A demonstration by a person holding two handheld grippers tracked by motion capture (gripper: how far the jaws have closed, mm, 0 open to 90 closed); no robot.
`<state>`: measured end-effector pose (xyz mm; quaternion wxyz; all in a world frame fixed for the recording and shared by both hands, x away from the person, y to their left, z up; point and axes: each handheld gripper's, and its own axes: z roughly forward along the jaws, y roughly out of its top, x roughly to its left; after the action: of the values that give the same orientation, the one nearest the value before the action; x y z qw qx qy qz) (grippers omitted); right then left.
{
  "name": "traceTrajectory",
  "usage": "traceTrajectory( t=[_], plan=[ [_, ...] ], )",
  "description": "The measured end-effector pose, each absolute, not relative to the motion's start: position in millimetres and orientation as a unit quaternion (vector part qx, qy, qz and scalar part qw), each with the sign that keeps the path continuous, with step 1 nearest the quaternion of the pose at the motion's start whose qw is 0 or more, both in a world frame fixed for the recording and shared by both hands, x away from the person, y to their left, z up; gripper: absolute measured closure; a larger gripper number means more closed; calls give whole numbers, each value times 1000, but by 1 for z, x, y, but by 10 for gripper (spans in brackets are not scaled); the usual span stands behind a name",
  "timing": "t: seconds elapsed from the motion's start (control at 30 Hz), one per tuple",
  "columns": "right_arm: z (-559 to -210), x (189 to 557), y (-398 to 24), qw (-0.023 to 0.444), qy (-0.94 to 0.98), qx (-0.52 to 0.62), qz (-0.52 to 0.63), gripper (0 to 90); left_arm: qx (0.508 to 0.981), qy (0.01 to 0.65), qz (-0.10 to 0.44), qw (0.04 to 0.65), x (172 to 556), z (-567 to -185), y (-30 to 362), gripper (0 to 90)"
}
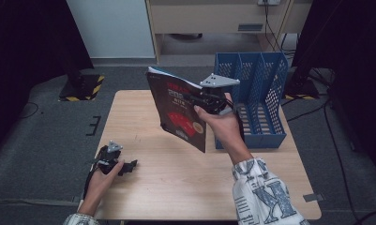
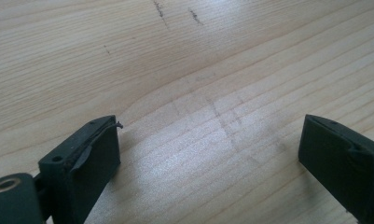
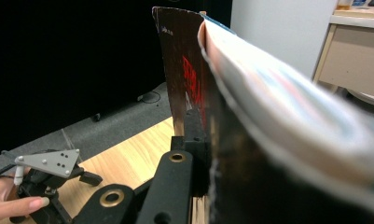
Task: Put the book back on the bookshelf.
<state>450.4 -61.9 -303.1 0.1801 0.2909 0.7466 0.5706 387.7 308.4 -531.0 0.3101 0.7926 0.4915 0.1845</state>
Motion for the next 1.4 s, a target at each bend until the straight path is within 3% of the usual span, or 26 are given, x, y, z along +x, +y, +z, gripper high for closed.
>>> traceTrajectory(
  t=[0.57,1.4],
  plan=[
    [-286,451,-83,191,734,307,576,870,792,480,196,322,385,-537,307,0],
    [-267,445,-125,221,718,327,574,871,791,481,196,323,384,-537,306,0]
  ],
)
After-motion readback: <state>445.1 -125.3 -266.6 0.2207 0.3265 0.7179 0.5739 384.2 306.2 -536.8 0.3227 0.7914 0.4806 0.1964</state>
